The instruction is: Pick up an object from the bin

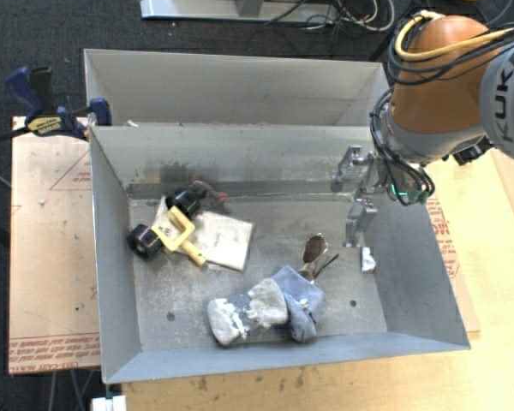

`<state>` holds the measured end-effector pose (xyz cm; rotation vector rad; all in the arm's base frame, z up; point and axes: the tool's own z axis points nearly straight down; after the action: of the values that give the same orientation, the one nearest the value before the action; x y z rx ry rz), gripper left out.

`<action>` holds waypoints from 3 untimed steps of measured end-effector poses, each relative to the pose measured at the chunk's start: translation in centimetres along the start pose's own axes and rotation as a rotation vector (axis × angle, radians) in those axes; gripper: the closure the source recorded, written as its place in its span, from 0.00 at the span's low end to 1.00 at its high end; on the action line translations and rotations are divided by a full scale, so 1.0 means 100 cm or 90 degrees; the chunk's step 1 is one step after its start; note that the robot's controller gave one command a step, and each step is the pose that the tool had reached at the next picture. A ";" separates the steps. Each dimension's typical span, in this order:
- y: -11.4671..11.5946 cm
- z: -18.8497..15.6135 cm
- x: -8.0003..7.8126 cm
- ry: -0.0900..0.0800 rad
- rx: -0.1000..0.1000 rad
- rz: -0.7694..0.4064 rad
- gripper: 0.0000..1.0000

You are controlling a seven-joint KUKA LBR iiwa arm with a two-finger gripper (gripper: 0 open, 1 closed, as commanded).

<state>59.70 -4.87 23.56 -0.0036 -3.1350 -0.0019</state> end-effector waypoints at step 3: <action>0.044 0.074 0.035 -0.004 0.001 -0.190 0.00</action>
Offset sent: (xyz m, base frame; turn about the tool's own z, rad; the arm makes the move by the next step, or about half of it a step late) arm -0.0489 0.0525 -0.1656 -0.2455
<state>56.12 -0.47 16.21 0.4637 -3.1066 -0.0017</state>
